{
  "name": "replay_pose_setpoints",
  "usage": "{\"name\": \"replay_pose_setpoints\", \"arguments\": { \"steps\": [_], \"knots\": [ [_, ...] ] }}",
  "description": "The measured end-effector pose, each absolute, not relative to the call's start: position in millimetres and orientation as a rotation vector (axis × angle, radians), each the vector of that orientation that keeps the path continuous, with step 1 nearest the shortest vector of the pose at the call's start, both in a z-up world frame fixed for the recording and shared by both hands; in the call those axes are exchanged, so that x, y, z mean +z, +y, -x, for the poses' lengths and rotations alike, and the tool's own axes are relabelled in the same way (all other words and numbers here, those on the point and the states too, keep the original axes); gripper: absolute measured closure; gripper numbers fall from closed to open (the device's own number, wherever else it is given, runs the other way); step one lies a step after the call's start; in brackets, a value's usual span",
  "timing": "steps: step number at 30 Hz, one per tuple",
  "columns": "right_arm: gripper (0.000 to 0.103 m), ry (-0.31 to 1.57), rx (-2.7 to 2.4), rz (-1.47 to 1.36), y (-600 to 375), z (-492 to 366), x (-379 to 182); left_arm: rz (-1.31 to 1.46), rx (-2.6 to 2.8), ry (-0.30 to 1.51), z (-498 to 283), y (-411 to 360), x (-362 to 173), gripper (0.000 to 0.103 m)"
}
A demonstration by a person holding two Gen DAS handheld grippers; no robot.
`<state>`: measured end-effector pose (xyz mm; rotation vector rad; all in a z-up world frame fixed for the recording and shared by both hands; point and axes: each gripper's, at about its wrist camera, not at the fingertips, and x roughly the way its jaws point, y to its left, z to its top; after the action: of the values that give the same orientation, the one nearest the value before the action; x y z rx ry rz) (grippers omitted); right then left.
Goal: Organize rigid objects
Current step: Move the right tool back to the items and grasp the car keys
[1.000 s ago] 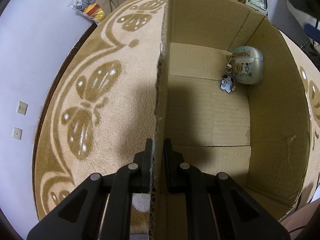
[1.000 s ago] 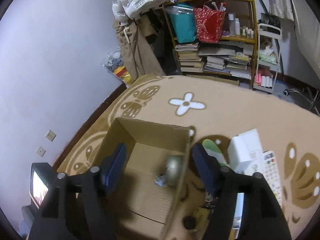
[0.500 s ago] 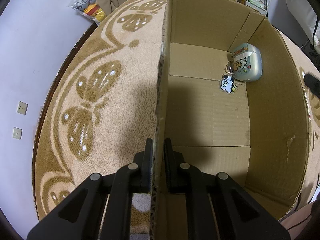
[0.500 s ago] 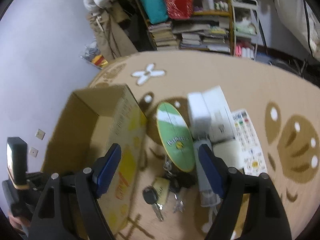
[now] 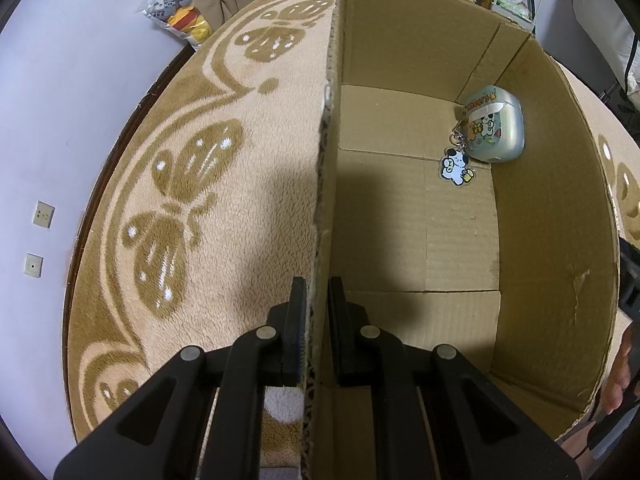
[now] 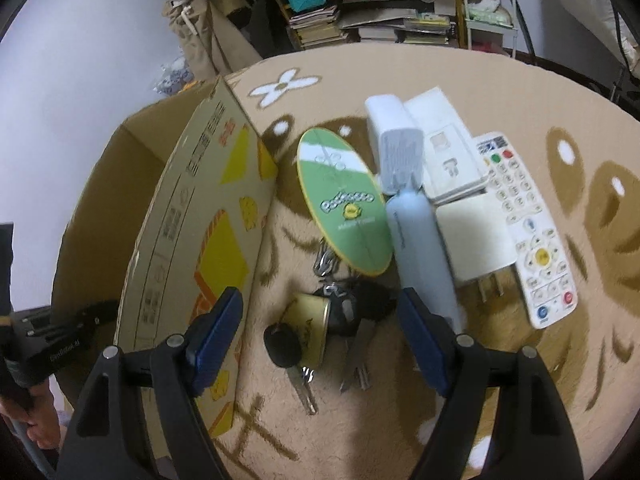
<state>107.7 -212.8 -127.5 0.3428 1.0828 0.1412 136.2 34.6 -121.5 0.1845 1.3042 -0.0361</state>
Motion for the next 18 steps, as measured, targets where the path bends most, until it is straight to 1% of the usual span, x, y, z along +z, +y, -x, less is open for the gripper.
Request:
{"name": "replay_pose_setpoints", "arguments": {
  "steps": [1,3,6,7,8,16,18],
  "knots": [
    [0.024,1.086,0.149,-0.337,-211,-107,-129,-0.185,-0.036,1.303,-136,35,-121,0.093],
    [0.039,1.104,0.173,-0.329,-207,-106,-132,-0.187,-0.036,1.303,-136,35,-122,0.093],
    [0.048,1.141,0.202,-0.313,-200,-106,-139,-0.187,-0.035,1.303,-136,34,-122,0.093],
    [0.053,1.149,0.209,-0.306,-198,-106,-141,-0.189,-0.035,1.302,-135,34,-122,0.093],
    [0.056,1.156,0.216,-0.299,-196,-106,-143,-0.189,-0.035,1.301,-135,34,-122,0.093],
    [0.056,1.168,0.235,-0.272,-187,-102,-144,-0.185,-0.036,1.303,-135,34,-122,0.093],
    [0.06,1.181,0.241,-0.274,-186,-101,-146,-0.185,-0.036,1.302,-135,34,-122,0.093]
  ]
}}
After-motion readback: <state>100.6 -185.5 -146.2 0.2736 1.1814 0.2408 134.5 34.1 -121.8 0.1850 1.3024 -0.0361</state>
